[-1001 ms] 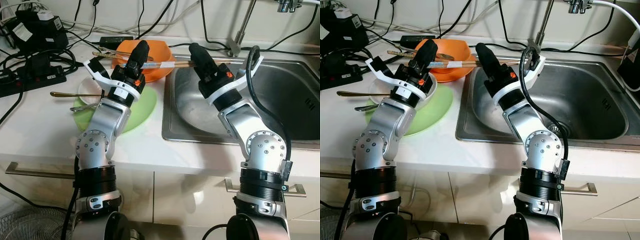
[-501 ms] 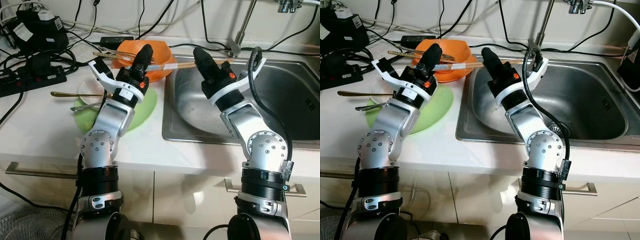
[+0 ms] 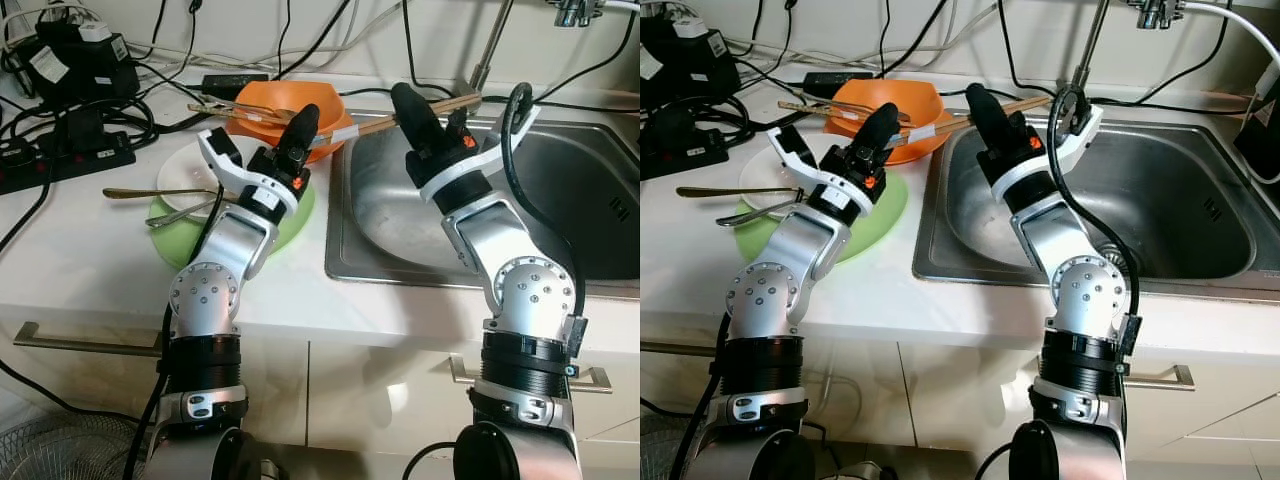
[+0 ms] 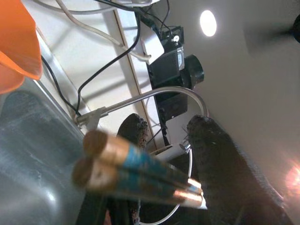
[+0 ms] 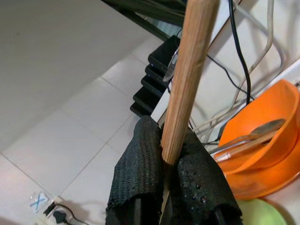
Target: Kitchen organization
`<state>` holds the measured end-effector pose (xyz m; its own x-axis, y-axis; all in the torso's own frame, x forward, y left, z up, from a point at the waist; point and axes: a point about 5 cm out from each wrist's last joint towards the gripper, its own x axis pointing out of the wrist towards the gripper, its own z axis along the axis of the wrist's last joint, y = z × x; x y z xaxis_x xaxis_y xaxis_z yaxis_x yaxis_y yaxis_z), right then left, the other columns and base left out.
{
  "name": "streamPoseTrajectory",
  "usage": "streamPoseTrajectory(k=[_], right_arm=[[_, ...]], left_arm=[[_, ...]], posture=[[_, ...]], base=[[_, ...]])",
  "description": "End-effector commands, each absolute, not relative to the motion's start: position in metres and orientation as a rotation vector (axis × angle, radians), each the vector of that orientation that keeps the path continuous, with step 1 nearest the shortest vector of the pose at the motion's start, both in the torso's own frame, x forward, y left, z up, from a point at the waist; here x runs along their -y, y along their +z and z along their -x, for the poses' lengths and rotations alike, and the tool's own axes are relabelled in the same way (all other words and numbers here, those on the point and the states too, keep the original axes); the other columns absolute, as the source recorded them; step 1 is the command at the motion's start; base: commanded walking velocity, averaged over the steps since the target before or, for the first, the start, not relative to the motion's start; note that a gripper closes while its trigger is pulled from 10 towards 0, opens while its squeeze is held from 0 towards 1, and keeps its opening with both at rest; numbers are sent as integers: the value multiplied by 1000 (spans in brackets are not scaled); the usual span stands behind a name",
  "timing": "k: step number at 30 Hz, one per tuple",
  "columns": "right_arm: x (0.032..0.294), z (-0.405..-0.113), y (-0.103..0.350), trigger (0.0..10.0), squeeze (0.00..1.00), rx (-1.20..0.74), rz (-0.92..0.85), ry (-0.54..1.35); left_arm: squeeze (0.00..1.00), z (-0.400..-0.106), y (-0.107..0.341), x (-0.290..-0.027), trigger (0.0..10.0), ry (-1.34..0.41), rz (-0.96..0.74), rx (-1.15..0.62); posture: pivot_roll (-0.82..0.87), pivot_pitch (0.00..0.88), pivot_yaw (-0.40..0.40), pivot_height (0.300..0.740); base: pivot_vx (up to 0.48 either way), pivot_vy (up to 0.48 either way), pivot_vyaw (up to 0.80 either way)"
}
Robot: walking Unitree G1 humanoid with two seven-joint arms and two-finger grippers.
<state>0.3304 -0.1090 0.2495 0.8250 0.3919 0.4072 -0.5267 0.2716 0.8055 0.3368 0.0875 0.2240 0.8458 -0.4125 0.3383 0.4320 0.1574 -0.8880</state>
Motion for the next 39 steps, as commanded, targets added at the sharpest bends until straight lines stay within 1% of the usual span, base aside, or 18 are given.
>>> streamPoseTrajectory(k=[1, 8, 15, 22, 25, 26, 30, 32, 35, 37, 39], right_arm=[[111, -332, 255, 0, 0, 156, -1126, 605], [113, -335, 255, 0, 0, 167, -1118, 565], [123, -343, 254, 0, 0, 194, -1103, 456], [133, -348, 252, 0, 0, 215, -1094, 379], [139, -350, 252, 0, 0, 226, -1079, 346], [143, -352, 252, 0, 0, 234, -1059, 318], [177, -359, 248, 0, 0, 271, -832, 101], [190, -361, 245, 0, 0, 269, -752, 33], [210, -364, 230, 0, 0, 204, -641, -81], [214, -365, 226, 0, 0, 188, -622, -102], [225, -367, 209, 0, 0, 100, -504, -136]], left_arm=[[1000, -336, 225, -78, 10000, -619, 1274, -4], [1000, -338, 230, -83, 10000, -616, 1226, 18], [1000, -331, 247, -88, 10000, -660, 1068, 83], [1000, -326, 246, -91, 10000, -670, 1027, 85], [1000, -324, 247, -90, 10000, -676, 985, 93], [1000, -322, 249, -89, 10000, -681, 943, 104], [1000, -314, 260, -81, 10000, -740, 754, 157], [1000, -311, 263, -78, 10000, -758, 695, 172], [1000, -308, 263, -75, 10000, -765, 629, 179], [1000, -308, 262, -75, 10000, -763, 618, 180], [1000, -308, 255, -75, 10000, -752, 524, 167]], posture=[[34, 14, 19, 740], [35, 13, 18, 740], [40, 9, 20, 740], [45, 13, 15, 740], [45, 12, 14, 740], [45, 9, 12, 740], [49, 4, 10, 740], [50, 2, 10, 740], [51, 1, 12, 740], [52, 1, 12, 740], [54, 1, 16, 740]], base=[[0, 0, 0], [0, 0, 0], [0, 0, 0], [0, 0, 0], [0, 0, 0], [0, 0, 0], [0, 0, 0], [0, 0, 0], [0, 0, 0], [0, 0, 0], [0, 0, 0]])
